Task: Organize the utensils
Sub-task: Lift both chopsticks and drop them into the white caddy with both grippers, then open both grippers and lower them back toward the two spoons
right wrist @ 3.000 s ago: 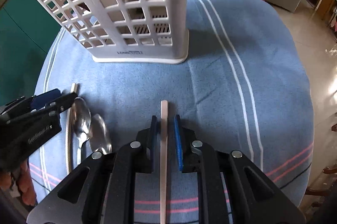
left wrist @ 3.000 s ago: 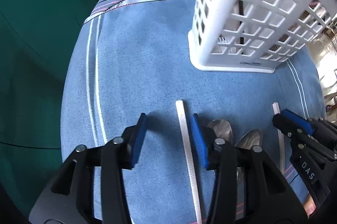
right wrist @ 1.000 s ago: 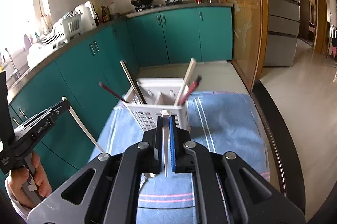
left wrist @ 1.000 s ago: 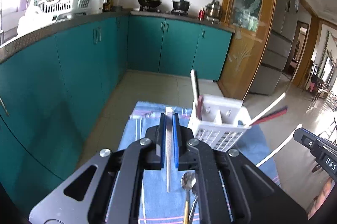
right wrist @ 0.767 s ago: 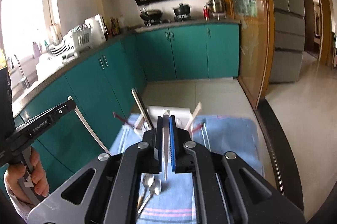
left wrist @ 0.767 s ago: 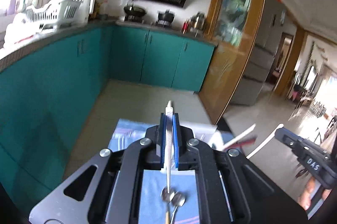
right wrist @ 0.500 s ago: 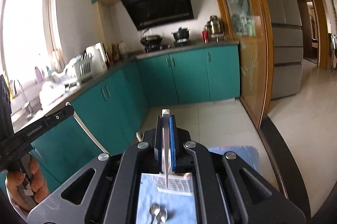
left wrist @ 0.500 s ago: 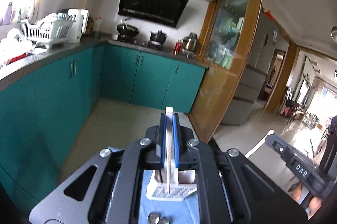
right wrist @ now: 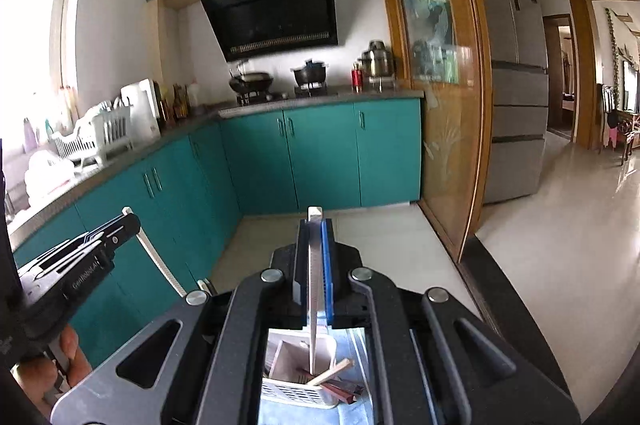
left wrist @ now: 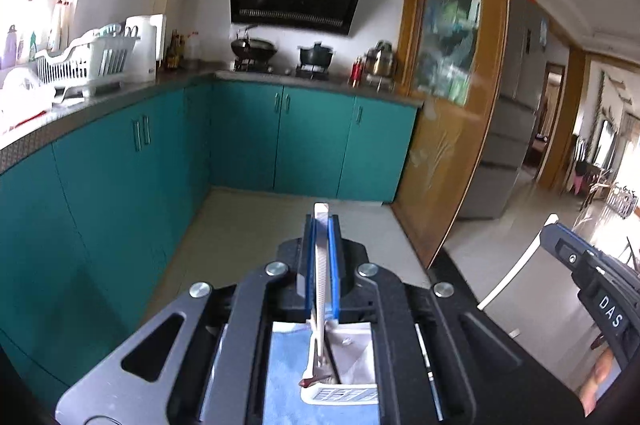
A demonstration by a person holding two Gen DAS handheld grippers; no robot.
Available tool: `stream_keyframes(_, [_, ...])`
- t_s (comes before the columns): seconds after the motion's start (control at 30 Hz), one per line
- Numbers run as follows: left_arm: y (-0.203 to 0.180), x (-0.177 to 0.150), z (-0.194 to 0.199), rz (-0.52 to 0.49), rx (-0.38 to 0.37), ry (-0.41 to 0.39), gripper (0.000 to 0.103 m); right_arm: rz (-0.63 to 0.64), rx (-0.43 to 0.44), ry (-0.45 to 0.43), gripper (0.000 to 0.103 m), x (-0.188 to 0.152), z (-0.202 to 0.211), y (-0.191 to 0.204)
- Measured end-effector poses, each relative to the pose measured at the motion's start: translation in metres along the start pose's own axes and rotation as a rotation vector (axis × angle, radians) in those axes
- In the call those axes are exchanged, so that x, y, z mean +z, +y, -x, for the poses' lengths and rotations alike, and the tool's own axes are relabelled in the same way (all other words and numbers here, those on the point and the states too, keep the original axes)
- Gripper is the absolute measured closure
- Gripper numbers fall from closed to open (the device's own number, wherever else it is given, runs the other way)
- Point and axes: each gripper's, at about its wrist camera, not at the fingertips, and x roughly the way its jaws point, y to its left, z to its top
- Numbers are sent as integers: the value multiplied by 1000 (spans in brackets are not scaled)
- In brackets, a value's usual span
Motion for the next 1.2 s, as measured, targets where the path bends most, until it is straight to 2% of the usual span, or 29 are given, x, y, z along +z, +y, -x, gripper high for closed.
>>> stream_keyframes(0.3, [14, -23, -23, 57, 8, 90, 95, -8, 30, 33, 96, -26, -13, -10])
stream_keyframes(0.33, [15, -24, -21, 57, 9, 86, 91, -3, 21, 28, 96, -28, -10, -10])
stream_keyframes(0.37, [17, -24, -18, 57, 13, 75, 80, 2, 18, 18, 93, -28, -6, -10])
stream_keyframes(0.4, [18, -23, -13, 58, 17, 63, 73, 7, 13, 8, 85, -27, -2, -9])
stream_keyframes(0.47, [22, -19, 2, 59, 26, 30, 71, 18, 4, -25, 75, -22, 15, -9])
stream_keyframes(0.6, [30, -17, 51, 35, 53, -55, 57, 16, 29, -77, 74, -15, 56, -12])
stream_keyframes(0.67, [36, -24, 73, 22, 81, -77, 51, 4, 59, -95, 73, -21, 84, -19])
stream_keyframes(0.73, [42, -36, 87, -4, 100, -61, 49, -2, 66, -86, 72, -34, 104, -25])
stream_keyframes(0.8, [49, -59, 97, -35, 123, -18, 47, 4, 86, -70, 72, -57, 121, -31])
stream_keyframes(0.9, [56, -98, 91, -63, 129, 83, 46, -2, 122, -19, 72, -97, 120, -35])
stream_keyframes(1.03, [68, -162, 41, -40, 76, 313, 46, -22, 184, 228, 72, -168, 54, -29])
stream_keyframes(1.2, [77, -209, -17, 14, -13, 524, 46, -67, 303, 521, 72, -235, -40, -11])
